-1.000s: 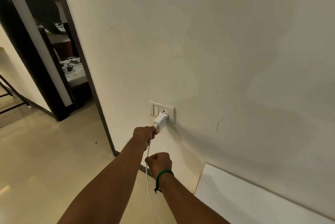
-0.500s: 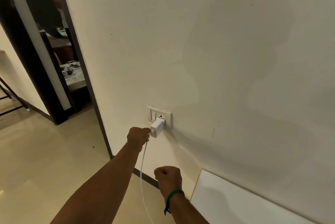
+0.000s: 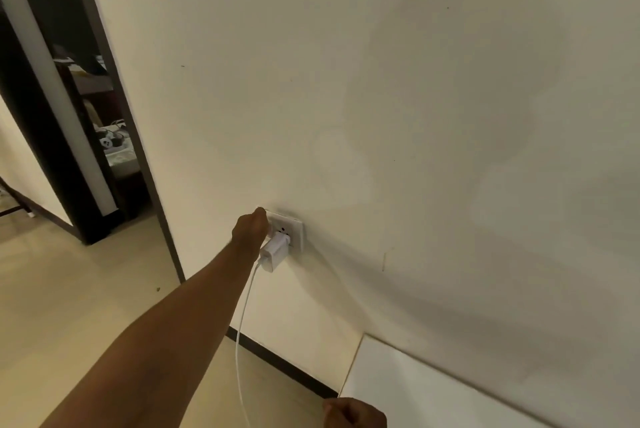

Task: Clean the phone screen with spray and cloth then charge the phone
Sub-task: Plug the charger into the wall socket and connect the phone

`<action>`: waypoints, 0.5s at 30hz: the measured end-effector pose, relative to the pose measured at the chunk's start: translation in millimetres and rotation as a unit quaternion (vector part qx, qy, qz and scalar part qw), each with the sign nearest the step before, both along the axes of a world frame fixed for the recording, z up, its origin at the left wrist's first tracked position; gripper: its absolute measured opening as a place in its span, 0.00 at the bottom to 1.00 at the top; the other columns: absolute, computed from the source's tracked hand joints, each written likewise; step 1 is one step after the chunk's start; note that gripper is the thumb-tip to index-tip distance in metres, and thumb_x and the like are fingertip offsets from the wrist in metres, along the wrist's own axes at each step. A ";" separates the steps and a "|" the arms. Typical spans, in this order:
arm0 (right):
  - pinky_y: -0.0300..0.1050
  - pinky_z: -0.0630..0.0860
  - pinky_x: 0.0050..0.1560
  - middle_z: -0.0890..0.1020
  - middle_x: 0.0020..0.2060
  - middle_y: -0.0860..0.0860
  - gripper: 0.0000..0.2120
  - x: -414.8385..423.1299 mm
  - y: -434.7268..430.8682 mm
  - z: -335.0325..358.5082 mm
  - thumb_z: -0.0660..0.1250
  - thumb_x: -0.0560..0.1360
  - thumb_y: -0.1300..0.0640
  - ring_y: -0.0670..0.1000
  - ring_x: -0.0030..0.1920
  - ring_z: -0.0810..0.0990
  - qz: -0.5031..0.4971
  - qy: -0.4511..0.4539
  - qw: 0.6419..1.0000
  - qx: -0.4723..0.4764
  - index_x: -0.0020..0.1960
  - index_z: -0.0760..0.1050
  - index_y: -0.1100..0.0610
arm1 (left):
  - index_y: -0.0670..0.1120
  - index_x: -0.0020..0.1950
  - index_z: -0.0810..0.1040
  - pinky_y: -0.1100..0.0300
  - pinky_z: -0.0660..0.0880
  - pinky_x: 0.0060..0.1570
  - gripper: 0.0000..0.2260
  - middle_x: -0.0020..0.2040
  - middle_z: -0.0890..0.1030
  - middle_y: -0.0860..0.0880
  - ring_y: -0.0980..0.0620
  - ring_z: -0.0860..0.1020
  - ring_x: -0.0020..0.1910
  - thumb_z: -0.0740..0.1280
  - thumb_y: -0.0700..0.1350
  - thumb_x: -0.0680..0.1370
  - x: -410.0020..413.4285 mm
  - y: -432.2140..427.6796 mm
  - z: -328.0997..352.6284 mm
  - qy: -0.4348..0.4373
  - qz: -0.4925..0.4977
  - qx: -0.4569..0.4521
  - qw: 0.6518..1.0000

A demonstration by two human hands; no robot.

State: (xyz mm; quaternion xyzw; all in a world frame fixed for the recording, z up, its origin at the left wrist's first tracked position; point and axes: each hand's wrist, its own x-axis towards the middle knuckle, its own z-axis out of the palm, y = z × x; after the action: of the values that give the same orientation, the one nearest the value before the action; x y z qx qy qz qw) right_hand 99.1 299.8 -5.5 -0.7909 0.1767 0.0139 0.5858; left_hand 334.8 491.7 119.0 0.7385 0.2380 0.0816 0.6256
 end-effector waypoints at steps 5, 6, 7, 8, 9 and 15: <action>0.27 0.72 0.31 0.81 0.22 0.49 0.17 4.6 -8.3 9.1 0.72 0.68 0.63 0.42 0.26 0.79 0.044 0.010 0.997 0.056 0.23 0.80 0.49 | 0.42 0.35 0.72 0.52 0.69 0.47 0.14 0.38 0.76 0.43 0.42 0.75 0.43 0.55 0.46 0.76 8.7 -5.3 -0.8 0.034 0.006 -0.038 0.999; 0.28 0.72 0.31 0.81 0.22 0.49 0.17 4.2 -7.8 11.8 0.72 0.67 0.63 0.42 0.26 0.79 0.043 0.006 0.997 0.056 0.23 0.80 0.49 | 0.42 0.35 0.72 0.53 0.69 0.47 0.14 0.37 0.77 0.43 0.42 0.74 0.42 0.55 0.47 0.75 10.0 -5.4 -0.7 0.036 0.004 -0.044 0.998; 0.29 0.73 0.32 0.80 0.22 0.49 0.17 3.7 -8.1 14.2 0.72 0.67 0.63 0.42 0.26 0.79 0.041 0.001 0.998 0.055 0.23 0.80 0.49 | 0.42 0.36 0.72 0.53 0.69 0.47 0.13 0.37 0.77 0.43 0.42 0.74 0.40 0.54 0.47 0.75 11.2 -5.1 -1.2 0.037 0.001 -0.049 0.998; 0.29 0.73 0.32 0.80 0.22 0.49 0.17 3.1 -8.3 16.3 0.72 0.67 0.63 0.42 0.26 0.79 0.040 -0.005 0.998 0.055 0.23 0.80 0.49 | 0.42 0.36 0.72 0.53 0.69 0.46 0.13 0.36 0.77 0.44 0.43 0.74 0.38 0.55 0.48 0.74 11.5 -4.9 -0.9 0.038 -0.001 -0.056 0.998; 0.29 0.73 0.32 0.81 0.22 0.49 0.17 2.7 -9.2 18.1 0.72 0.67 0.63 0.42 0.27 0.79 0.039 -0.009 0.998 0.055 0.23 0.79 0.49 | 0.42 0.37 0.72 0.53 0.69 0.44 0.13 0.36 0.77 0.44 0.43 0.73 0.35 0.55 0.49 0.74 12.5 -4.2 -1.7 0.036 -0.002 -0.063 0.997; 0.28 0.73 0.31 0.82 0.24 0.51 0.16 0.3 -16.8 26.4 0.71 0.67 0.65 0.43 0.27 0.80 0.037 -0.007 0.997 0.066 0.24 0.81 0.49 | 0.43 0.37 0.71 0.58 0.68 0.34 0.11 0.37 0.74 0.46 0.47 0.71 0.29 0.56 0.48 0.74 11.1 -3.6 -6.4 0.015 0.005 -0.116 0.993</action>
State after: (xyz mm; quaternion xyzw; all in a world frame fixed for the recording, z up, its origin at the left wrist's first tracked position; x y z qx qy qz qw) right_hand 99.4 283.1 20.9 -0.7564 0.1417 0.0412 0.6373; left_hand 346.0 488.1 112.5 0.6610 0.2587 0.0450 0.7030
